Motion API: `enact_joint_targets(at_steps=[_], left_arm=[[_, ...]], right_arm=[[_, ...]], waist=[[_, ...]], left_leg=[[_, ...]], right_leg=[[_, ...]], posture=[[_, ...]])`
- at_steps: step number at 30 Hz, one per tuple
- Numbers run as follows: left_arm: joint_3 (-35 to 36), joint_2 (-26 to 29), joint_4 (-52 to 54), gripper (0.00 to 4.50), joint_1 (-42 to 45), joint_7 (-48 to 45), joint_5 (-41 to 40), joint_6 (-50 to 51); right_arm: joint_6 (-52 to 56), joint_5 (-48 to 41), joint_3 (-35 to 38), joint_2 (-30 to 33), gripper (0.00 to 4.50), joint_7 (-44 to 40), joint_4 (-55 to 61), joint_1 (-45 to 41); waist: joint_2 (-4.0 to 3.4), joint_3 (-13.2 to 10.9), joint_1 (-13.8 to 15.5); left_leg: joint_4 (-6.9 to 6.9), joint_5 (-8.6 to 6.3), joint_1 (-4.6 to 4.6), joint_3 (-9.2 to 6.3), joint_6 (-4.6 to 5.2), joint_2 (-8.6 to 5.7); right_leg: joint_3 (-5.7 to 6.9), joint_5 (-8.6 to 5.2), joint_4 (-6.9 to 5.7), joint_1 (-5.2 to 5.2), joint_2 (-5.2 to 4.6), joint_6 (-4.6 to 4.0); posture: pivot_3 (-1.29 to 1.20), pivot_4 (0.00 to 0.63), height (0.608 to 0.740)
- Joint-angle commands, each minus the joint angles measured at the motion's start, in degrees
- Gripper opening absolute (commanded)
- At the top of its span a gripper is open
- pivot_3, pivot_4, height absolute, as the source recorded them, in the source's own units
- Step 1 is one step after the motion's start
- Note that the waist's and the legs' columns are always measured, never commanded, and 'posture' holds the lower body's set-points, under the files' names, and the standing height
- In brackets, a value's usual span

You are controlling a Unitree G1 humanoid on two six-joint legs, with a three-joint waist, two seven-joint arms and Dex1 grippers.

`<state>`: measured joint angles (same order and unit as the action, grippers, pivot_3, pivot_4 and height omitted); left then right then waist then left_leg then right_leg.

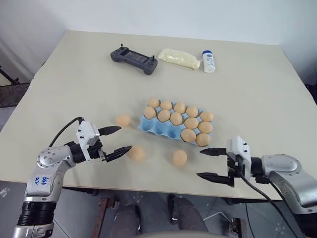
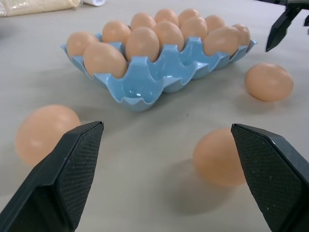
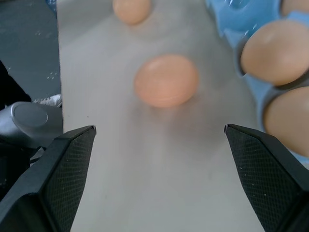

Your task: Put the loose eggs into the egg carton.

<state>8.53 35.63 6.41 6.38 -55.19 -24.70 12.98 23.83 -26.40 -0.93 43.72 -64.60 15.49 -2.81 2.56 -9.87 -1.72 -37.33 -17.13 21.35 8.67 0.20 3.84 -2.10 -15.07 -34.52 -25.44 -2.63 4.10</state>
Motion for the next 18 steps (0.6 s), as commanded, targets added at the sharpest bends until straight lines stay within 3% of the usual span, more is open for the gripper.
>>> enact_joint_targets(at_steps=[1,18], left_arm=[[0.88,0.77,3.43,4.50,-0.62,0.00,-1.28,0.34],[3.02,1.50,7.95,4.50,-4.57,1.54,-2.49,2.36]], right_arm=[[-1.92,1.69,-2.74,-1.81,4.46,-0.06,-1.79,-2.56],[1.75,6.35,-11.52,-8.92,4.46,3.02,-5.11,-14.65]], waist=[[0.00,0.00,-0.06],[-0.01,0.00,-0.21]], left_leg=[[0.00,0.00,0.00,0.01,0.00,0.00],[0.00,-0.02,-0.06,0.04,-0.10,0.12]], right_leg=[[0.00,0.00,0.00,0.00,0.00,0.00],[0.02,-0.04,-0.13,-0.02,-0.04,-0.07]], posture=[[0.00,0.150,0.740],[0.00,0.150,0.740]])
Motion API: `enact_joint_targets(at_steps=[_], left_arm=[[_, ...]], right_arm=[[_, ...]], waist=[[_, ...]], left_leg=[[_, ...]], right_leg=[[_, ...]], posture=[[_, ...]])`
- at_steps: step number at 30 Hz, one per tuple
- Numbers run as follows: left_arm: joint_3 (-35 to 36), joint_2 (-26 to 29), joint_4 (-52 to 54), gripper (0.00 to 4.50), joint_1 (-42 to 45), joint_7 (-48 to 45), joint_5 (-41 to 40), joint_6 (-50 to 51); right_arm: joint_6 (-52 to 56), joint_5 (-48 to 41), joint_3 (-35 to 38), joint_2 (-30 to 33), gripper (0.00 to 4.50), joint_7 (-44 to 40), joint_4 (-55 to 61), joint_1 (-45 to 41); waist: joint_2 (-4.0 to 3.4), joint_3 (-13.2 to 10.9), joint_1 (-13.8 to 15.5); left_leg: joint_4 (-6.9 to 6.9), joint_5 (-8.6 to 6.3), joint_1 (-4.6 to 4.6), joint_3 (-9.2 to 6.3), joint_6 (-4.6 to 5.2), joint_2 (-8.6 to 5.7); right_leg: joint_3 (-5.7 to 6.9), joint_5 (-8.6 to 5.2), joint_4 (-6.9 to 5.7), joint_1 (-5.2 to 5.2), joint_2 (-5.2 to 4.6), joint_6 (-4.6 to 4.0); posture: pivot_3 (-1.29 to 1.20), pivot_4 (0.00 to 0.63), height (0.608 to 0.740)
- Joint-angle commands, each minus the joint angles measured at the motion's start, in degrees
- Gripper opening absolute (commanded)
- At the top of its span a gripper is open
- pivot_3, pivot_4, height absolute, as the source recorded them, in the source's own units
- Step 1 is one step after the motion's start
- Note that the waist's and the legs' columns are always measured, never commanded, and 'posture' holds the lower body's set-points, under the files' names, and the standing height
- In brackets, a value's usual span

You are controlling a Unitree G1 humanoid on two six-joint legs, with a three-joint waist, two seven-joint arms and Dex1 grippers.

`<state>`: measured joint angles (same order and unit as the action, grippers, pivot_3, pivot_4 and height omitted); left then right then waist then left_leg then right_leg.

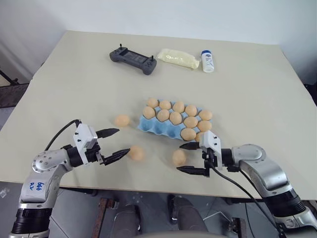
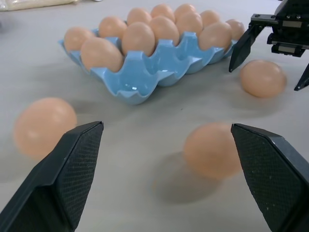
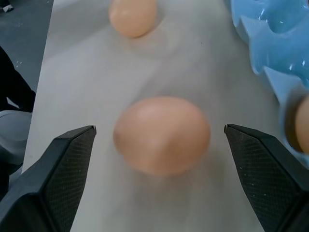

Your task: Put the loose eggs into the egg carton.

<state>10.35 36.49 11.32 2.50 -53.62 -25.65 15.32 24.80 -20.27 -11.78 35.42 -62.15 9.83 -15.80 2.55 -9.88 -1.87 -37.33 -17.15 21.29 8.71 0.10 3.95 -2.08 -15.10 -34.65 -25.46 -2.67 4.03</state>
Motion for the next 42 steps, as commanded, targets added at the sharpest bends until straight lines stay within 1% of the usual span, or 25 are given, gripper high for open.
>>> enact_joint_targets(at_steps=[1,5,6,8,11,12,14,15,20,23,26,31,36,42], left_arm=[[1.26,0.65,3.12,4.50,-0.79,-0.01,-1.53,0.06],[1.28,0.58,3.38,4.50,-1.03,0.29,-1.46,0.10],[1.33,0.52,3.57,4.50,-1.18,0.45,-1.47,0.12],[1.39,0.42,3.87,4.50,-1.45,0.68,-1.45,0.12],[1.36,0.32,4.02,4.50,-1.67,0.84,-1.43,0.00],[1.34,0.30,4.06,4.50,-1.72,0.88,-1.45,-0.03],[1.24,0.24,4.07,4.50,-1.73,0.96,-1.46,-0.11],[1.18,0.20,4.04,4.50,-1.70,1.00,-1.46,-0.15],[0.92,0.15,3.77,4.50,-1.17,0.98,-1.43,-0.16],[0.72,0.06,3.44,4.50,-0.67,0.94,-1.43,-0.15],[0.26,-0.25,2.73,4.50,0.03,0.95,-1.16,-0.36],[-0.56,-0.97,1.89,4.50,1.23,1.24,-0.72,-0.64],[-0.57,-1.46,1.72,4.50,1.53,1.47,-0.53,-0.91],[-0.19,-1.78,2.09,4.50,1.04,2.04,-0.39,-1.02]], right_arm=[[1.06,0.35,-0.96,-0.83,4.46,0.67,0.53,-2.04],[1.76,0.81,-2.12,-1.40,4.46,1.07,0.12,-3.24],[1.81,0.98,-2.31,-1.41,4.29,1.04,0.28,-3.40],[1.97,1.05,-2.48,-1.28,3.85,0.79,0.63,-3.52],[2.26,0.98,-2.49,-0.91,2.76,0.52,1.20,-3.41],[2.29,0.97,-2.47,-0.83,2.46,0.46,1.34,-3.37],[2.60,0.68,-2.20,-0.58,2.16,0.33,2.02,-3.33],[2.83,0.45,-2.01,-0.44,2.09,0.26,2.46,-3.34],[3.94,-0.98,0.08,-0.30,1.91,1.00,4.83,-3.88],[6.36,-3.21,3.00,-0.81,1.91,2.69,6.25,-5.96],[6.98,-3.78,4.17,-1.48,1.89,4.14,5.76,-8.46],[5.70,-1.13,3.63,-4.44,1.89,8.07,1.06,-13.01],[3.52,1.00,2.53,-6.75,1.89,9.72,-1.47,-14.32],[1.94,2.46,1.89,-8.09,1.89,10.45,-4.24,-15.67]], waist=[[0.00,0.00,-0.06],[0.00,0.00,0.05],[0.00,0.00,0.05],[0.00,0.00,0.05],[0.00,0.00,0.06],[0.00,0.00,0.06],[0.00,0.00,-0.01],[0.00,0.00,-0.02],[0.00,0.00,-0.01],[-0.01,0.00,-0.07],[0.00,0.00,-0.07],[-0.01,0.00,-0.11],[-0.01,-0.01,-0.07],[-0.02,-0.01,-0.16]], left_leg=[[0.00,0.00,0.00,0.00,-0.01,0.00],[0.01,-0.03,0.00,0.00,-0.06,0.07],[0.01,-0.04,0.00,0.00,-0.07,0.08],[0.01,-0.04,0.00,0.00,-0.08,0.09],[0.01,-0.06,0.00,0.00,-0.11,0.11],[0.01,-0.06,0.00,0.00,-0.11,0.12],[0.01,-0.07,0.00,0.01,-0.13,0.14],[0.01,-0.07,0.00,0.01,-0.13,0.15],[0.01,-0.09,-0.01,0.01,-0.16,0.19],[0.01,-0.09,-0.01,0.01,-0.17,0.19],[0.00,-0.10,-0.01,0.02,-0.18,0.20],[0.02,-0.11,-0.01,0.02,-0.21,0.20],[0.05,-0.16,0.01,0.02,-0.31,0.21],[0.04,-0.22,0.01,0.08,-0.38,0.20]], right_leg=[[0.00,0.00,0.00,0.00,-0.01,0.00],[0.03,-0.03,0.00,-0.01,-0.05,-0.05],[0.04,-0.03,0.00,-0.01,-0.05,-0.06],[0.04,-0.04,0.00,-0.01,-0.03,-0.07],[0.04,-0.05,0.01,-0.01,-0.02,-0.09],[0.05,-0.05,0.00,-0.01,-0.02,-0.09],[0.06,-0.05,0.01,-0.01,-0.02,-0.09],[0.05,-0.05,0.00,-0.01,-0.02,-0.09],[0.06,-0.06,0.00,-0.02,0.01,-0.10],[0.06,-0.06,0.00,-0.02,0.00,-0.11],[0.05,-0.07,0.00,-0.03,0.00,-0.12],[0.06,-0.07,0.00,-0.04,0.02,-0.13],[0.23,-0.04,-0.01,-0.06,0.02,-0.07],[0.36,0.03,-0.07,-0.12,0.06,0.06]], posture=[[0.00,0.150,0.740],[0.00,0.150,0.740],[0.00,0.150,0.740],[0.00,0.150,0.740],[0.00,0.150,0.740],[0.00,0.150,0.740],[0.00,0.150,0.740],[0.00,0.150,0.740],[0.00,0.150,0.740],[0.00,0.150,0.740],[0.00,0.150,0.740],[0.00,0.150,0.740],[0.00,0.150,0.740],[0.00,0.150,0.740]])
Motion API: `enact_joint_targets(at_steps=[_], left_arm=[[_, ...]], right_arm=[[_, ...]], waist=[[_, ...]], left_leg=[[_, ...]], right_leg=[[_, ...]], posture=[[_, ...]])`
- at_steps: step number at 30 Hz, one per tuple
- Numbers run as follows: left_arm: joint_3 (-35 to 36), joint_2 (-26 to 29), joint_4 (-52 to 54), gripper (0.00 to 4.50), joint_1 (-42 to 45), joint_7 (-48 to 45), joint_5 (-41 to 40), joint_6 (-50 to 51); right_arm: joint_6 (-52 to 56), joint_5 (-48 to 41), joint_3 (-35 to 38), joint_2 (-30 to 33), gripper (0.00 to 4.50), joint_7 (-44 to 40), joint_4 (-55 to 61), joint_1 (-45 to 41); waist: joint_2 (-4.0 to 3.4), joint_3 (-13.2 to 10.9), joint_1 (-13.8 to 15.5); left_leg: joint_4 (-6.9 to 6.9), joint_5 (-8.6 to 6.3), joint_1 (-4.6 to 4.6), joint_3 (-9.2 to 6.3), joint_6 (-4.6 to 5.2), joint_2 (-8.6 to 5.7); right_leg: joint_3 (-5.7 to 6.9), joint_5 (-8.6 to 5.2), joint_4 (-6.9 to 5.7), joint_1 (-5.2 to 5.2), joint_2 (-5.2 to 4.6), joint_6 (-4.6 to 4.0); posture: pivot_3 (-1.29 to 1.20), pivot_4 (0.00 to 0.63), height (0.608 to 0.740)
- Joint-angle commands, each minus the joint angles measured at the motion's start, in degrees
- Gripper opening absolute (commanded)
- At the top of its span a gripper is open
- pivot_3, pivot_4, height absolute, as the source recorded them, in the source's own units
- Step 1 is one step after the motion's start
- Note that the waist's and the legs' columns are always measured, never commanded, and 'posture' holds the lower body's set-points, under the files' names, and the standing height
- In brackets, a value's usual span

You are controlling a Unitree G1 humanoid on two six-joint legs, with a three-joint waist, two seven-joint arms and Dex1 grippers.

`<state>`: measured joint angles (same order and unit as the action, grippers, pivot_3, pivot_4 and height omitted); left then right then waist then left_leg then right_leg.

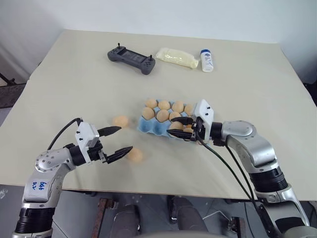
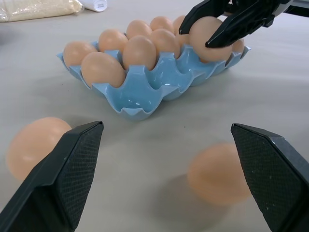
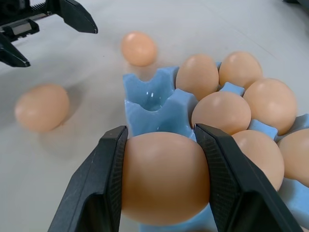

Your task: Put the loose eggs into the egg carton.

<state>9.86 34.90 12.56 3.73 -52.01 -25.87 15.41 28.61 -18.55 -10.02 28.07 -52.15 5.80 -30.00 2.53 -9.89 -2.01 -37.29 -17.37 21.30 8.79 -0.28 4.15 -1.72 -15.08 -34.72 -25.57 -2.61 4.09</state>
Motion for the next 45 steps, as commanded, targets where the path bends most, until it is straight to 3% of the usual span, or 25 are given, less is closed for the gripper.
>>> enact_joint_targets(at_steps=[1,3,10,11,19,29,39,45], left_arm=[[0.31,-0.22,0.88,4.50,-0.22,0.51,-0.17,-1.12],[0.32,-0.27,1.06,4.50,-0.40,0.66,-0.18,-1.16],[0.48,-0.38,1.53,4.50,-0.78,1.45,-0.28,-1.34],[0.51,-0.46,1.73,4.50,-0.73,1.70,-0.34,-1.24],[2.30,-1.75,5.06,4.50,-1.90,6.71,-0.49,-0.39],[5.73,-9.23,14.36,4.50,-6.29,25.02,3.12,0.98],[-0.13,-15.96,28.17,4.50,-16.52,34.55,3.74,7.54],[-3.36,-15.20,30.45,4.50,-16.53,35.98,4.32,11.82]], right_arm=[[-2.10,1.08,0.01,-0.92,1.89,0.58,-0.74,-1.74],[-2.42,1.39,-0.23,-1.06,1.89,0.31,-1.24,-2.07],[-2.00,0.30,0.39,-0.86,4.32,-1.10,-0.62,-2.09],[-1.97,0.24,0.49,-0.78,4.47,-1.25,-0.53,-2.03],[-4.13,-1.68,3.53,0.63,4.47,-3.46,0.67,-0.47],[-10.17,-9.17,10.24,6.35,4.47,-16.81,-2.07,4.77],[-13.09,-11.68,9.13,11.29,4.47,-32.51,-8.30,4.23],[-13.59,-9.94,7.83,11.15,4.47,-33.43,-11.39,1.42]], waist=[[0.00,0.00,-0.05],[0.00,0.00,-0.04],[-0.01,-0.01,-0.14],[-0.01,-0.01,-0.14],[-0.01,-0.01,-0.11],[-0.04,-0.02,0.20],[-0.06,-0.03,0.17],[-0.06,-0.04,-0.06]], left_leg=[[-0.01,0.00,-0.01,0.00,-0.01,0.01],[-0.01,0.00,-0.02,0.00,-0.02,0.02],[-0.02,0.01,-0.04,0.01,-0.03,0.12],[-0.02,0.01,-0.04,0.01,-0.03,0.12],[-0.01,0.00,-0.03,0.02,-0.03,0.24],[-0.03,-0.01,-0.06,0.04,-0.03,0.18],[-0.08,-0.01,-0.12,0.03,-0.01,0.03],[-0.28,0.05,-0.14,0.02,0.08,-0.10]], right_leg=[[0.02,0.00,0.00,0.00,0.02,0.00],[0.03,0.00,-0.04,0.00,0.04,0.00],[0.03,-0.01,-0.09,-0.01,0.04,-0.01],[0.03,-0.01,-0.08,-0.01,0.03,-0.01],[0.03,0.00,-0.08,-0.01,0.04,-0.01],[0.01,0.19,-0.03,0.02,0.11,0.35],[-0.05,0.03,-0.07,0.04,0.13,0.06],[-0.16,-0.20,-0.17,0.10,0.11,-0.37]], posture=[[0.00,0.150,0.740],[0.00,0.150,0.740],[0.00,0.150,0.740],[0.00,0.150,0.740],[0.00,0.150,0.740],[0.00,0.150,0.740],[0.00,0.150,0.740],[0.00,0.150,0.740]])
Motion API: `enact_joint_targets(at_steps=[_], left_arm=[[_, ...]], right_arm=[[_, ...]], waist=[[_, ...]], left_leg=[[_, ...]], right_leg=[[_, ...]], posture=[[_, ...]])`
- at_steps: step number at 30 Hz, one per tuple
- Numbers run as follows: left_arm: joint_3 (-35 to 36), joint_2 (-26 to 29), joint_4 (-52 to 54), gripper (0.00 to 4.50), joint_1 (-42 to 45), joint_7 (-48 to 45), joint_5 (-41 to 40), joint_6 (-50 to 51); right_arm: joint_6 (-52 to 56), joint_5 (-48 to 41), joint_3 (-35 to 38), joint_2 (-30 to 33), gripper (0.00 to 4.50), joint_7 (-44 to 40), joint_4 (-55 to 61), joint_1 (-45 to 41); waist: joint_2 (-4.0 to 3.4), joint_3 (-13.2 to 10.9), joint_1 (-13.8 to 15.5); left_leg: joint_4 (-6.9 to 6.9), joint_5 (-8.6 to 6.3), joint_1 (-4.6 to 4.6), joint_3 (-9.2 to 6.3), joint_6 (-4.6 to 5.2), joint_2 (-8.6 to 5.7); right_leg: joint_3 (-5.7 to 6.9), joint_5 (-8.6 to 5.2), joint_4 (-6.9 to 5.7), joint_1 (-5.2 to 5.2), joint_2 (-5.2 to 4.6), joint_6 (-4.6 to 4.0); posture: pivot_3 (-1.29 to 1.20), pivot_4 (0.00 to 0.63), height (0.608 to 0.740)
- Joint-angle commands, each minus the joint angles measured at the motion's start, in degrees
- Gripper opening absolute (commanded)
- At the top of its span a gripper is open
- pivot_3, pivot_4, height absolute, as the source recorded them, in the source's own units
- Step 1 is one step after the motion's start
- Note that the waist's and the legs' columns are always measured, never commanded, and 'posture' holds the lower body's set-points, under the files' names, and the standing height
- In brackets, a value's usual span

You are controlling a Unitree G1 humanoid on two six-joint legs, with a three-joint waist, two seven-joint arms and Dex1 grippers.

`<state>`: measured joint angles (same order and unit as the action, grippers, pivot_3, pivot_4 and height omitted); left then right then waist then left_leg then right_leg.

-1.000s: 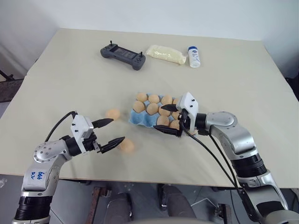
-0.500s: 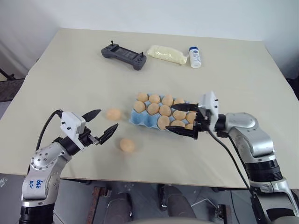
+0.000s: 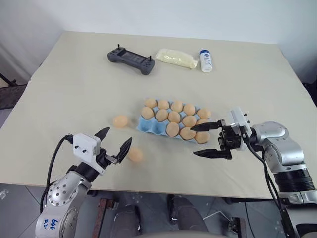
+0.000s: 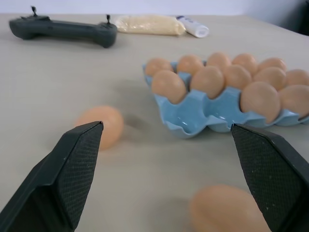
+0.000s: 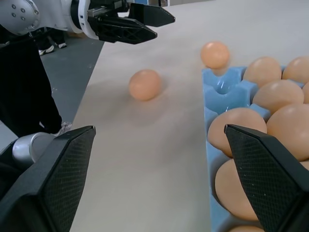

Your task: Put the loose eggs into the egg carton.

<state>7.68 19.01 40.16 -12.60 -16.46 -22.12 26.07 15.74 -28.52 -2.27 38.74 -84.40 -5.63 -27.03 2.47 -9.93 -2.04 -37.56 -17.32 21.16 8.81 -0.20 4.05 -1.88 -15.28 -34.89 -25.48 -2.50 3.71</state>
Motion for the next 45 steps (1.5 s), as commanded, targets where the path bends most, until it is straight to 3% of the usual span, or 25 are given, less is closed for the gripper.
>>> enact_joint_targets(at_steps=[1,17,36,39,45], left_arm=[[-2.02,1.15,2.95,4.50,0.22,0.23,0.62,2.07],[-10.37,5.97,-2.48,4.50,10.62,-2.90,0.29,13.77],[-11.84,5.66,-2.07,4.50,9.66,-2.02,1.09,16.76],[-11.78,5.81,-1.77,3.95,9.68,-1.85,1.32,17.71],[-11.46,5.81,-1.71,2.20,9.60,-1.87,1.43,18.31]], right_arm=[[-0.44,-0.02,-0.08,0.31,4.47,-1.05,0.32,-1.65],[2.81,-0.61,0.85,1.62,4.47,2.98,6.31,1.71],[3.59,-2.29,3.01,3.87,4.47,3.49,7.92,4.67],[3.38,-2.10,2.95,3.75,4.50,3.65,7.73,4.65],[2.97,-1.74,2.90,3.66,4.50,3.88,7.20,4.77]], waist=[[0.00,0.00,-0.04],[-0.01,0.00,0.15],[-0.02,-0.01,0.26],[-0.02,-0.01,0.26],[-0.02,-0.01,0.26]], left_leg=[[-0.01,0.01,0.00,0.00,0.01,-0.03],[0.00,0.01,0.03,-0.03,0.03,-0.08],[-0.01,-0.01,0.03,-0.05,0.00,-0.06],[-0.01,-0.01,0.04,-0.05,0.00,-0.06],[-0.01,-0.01,0.04,-0.06,0.01,-0.07]], right_leg=[[-0.01,0.00,0.00,0.00,-0.01,0.00],[0.01,0.01,-0.01,0.00,-0.09,0.01],[0.01,0.00,-0.01,0.00,-0.12,0.01],[0.00,0.00,0.00,0.00,-0.11,0.01],[0.00,0.01,-0.01,0.00,-0.12,0.01]], posture=[[0.00,0.150,0.740],[0.00,0.150,0.740],[0.00,0.150,0.740],[0.00,0.150,0.740],[0.00,0.150,0.740]])
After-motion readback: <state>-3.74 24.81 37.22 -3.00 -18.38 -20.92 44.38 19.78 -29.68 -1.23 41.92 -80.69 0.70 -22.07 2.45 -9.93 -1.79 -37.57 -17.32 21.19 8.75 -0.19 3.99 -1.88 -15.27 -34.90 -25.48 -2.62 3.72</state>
